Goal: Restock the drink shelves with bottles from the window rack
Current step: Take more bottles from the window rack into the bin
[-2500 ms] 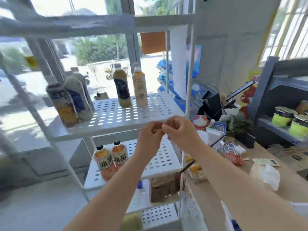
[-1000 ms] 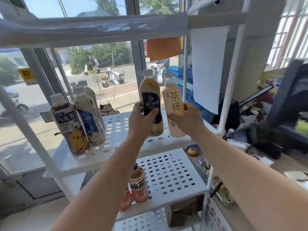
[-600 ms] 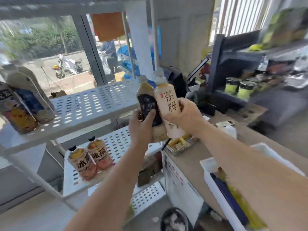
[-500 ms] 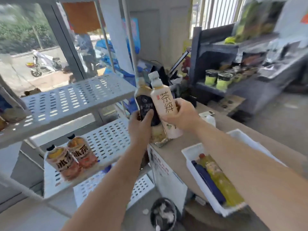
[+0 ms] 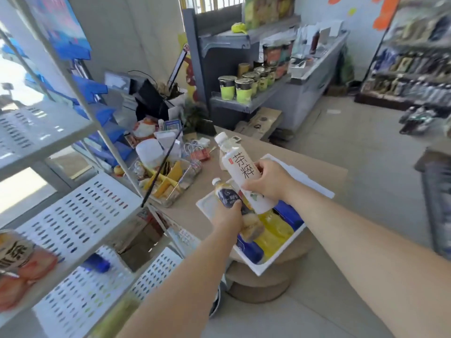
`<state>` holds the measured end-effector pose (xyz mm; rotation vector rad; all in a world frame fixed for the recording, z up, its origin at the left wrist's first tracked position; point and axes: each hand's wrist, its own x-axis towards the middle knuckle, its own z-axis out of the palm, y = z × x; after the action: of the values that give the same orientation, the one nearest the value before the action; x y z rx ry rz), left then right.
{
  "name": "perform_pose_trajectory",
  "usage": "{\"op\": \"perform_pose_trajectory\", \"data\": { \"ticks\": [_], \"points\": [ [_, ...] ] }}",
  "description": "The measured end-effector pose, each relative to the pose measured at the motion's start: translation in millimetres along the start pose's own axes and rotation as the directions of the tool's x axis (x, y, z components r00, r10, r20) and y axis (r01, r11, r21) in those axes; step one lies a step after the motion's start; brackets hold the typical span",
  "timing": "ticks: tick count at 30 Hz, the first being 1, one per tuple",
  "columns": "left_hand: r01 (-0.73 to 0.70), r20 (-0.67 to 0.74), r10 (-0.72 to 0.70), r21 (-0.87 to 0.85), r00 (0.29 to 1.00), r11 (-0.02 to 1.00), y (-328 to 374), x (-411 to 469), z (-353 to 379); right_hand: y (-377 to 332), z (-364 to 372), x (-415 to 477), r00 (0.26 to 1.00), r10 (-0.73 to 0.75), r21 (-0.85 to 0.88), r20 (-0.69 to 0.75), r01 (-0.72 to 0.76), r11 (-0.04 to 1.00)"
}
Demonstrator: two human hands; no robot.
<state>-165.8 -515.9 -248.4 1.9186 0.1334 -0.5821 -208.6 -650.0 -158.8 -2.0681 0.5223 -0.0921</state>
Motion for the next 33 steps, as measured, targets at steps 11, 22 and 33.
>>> {"op": "perform_pose_trajectory", "data": {
  "ticks": [11,22,33],
  "points": [
    [-0.053,0.107,0.013,0.378,0.994,0.924,0,8,13,38,11,14,0.988,0.141,-0.050,0.062,-0.138,0.989],
    [-0.106,-0.075,0.096,-0.150,0.993,0.983,5,28,-31,53,47,35,0.983,0.176,-0.278,0.058,-0.153,0.948],
    [-0.575,-0.454,0.465,-0.137,0.760,0.807,90,-9,-251,-224,146,34,0.804,-0.585,0.172,0.107,0.565,0.807]
  ]
}}
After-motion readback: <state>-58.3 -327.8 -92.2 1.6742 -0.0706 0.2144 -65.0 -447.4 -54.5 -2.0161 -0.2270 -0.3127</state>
